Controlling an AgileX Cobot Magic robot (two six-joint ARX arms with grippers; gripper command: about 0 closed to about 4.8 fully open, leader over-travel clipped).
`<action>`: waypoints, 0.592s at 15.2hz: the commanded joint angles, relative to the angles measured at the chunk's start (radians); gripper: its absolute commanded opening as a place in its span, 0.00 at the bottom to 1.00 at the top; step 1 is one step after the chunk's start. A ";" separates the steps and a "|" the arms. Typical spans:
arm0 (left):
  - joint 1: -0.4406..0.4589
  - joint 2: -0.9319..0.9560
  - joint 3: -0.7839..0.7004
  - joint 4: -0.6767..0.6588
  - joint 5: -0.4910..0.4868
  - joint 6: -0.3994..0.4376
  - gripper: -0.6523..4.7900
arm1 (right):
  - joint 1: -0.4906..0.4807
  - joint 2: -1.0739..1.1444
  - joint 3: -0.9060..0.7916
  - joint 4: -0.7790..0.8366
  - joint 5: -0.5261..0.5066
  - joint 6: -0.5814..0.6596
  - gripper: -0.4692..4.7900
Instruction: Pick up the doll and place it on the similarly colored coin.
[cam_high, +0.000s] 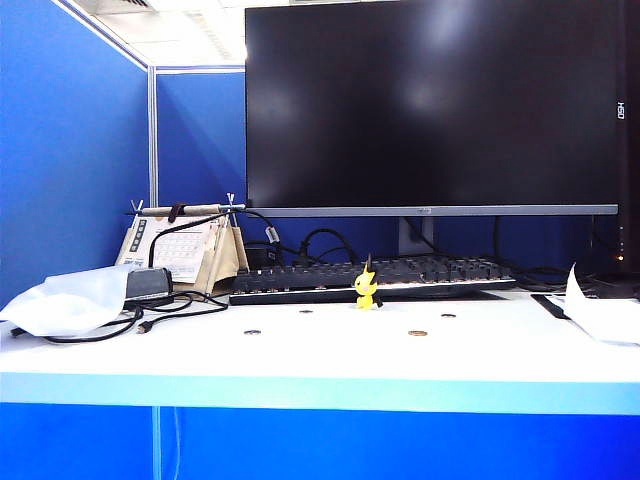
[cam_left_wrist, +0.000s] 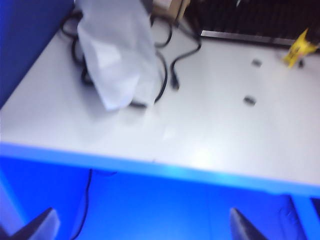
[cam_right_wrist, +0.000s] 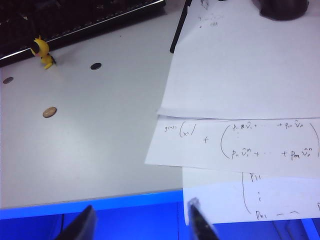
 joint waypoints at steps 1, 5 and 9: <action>0.000 0.002 0.002 0.046 -0.007 0.001 1.00 | 0.002 0.000 0.003 0.011 -0.009 0.000 0.55; 0.000 0.002 0.081 0.136 0.349 0.146 1.00 | 0.002 0.000 0.003 0.011 -0.067 0.000 0.55; 0.000 0.017 0.206 0.107 0.179 0.163 1.00 | 0.002 0.000 0.003 0.014 -0.077 0.000 0.55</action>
